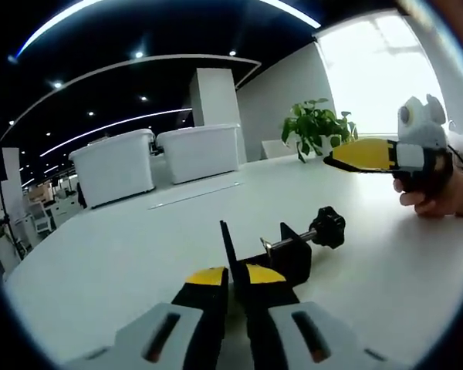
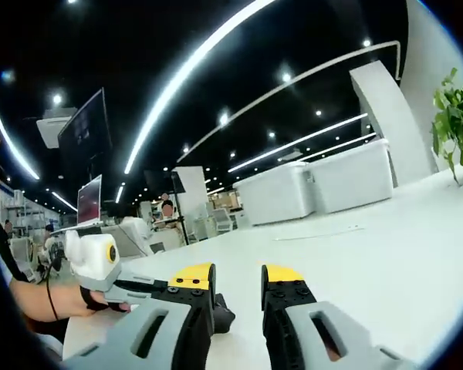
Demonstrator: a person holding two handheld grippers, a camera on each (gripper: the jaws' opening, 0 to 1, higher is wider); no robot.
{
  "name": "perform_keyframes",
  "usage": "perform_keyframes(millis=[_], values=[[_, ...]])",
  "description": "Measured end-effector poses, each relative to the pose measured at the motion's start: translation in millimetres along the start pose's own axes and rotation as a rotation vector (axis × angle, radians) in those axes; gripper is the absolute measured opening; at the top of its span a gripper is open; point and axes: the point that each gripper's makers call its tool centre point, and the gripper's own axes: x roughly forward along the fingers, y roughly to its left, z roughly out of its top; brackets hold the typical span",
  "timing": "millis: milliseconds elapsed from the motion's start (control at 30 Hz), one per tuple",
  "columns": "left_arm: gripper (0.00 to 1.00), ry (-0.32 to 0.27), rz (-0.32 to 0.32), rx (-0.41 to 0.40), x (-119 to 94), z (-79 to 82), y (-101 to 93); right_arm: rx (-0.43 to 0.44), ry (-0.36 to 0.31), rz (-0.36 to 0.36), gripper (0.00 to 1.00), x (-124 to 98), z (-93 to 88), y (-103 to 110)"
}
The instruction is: Clamp the fixed fixture on the desktop, loosen the retaining clip, secure it to the edge of the desk, and tighten the retaining clip.
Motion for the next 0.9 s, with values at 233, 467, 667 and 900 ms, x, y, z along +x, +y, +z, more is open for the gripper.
perform_keyframes(millis=[233,467,667,900], values=[[0.08,0.0,0.004,0.002,0,-0.1,0.6,-0.022,0.027,0.001,0.23,2,-6.2,1],[0.09,0.004,0.006,0.015,-1,-1.2,-0.1,-0.057,0.066,0.016,0.23,3,-14.6,5],[0.09,0.003,0.011,0.019,-1,-0.9,-0.4,-0.057,0.076,0.026,0.23,3,-16.4,6],[0.09,0.001,0.014,0.025,-1,-0.8,-0.5,-0.072,0.107,0.057,0.22,4,-23.3,13]])
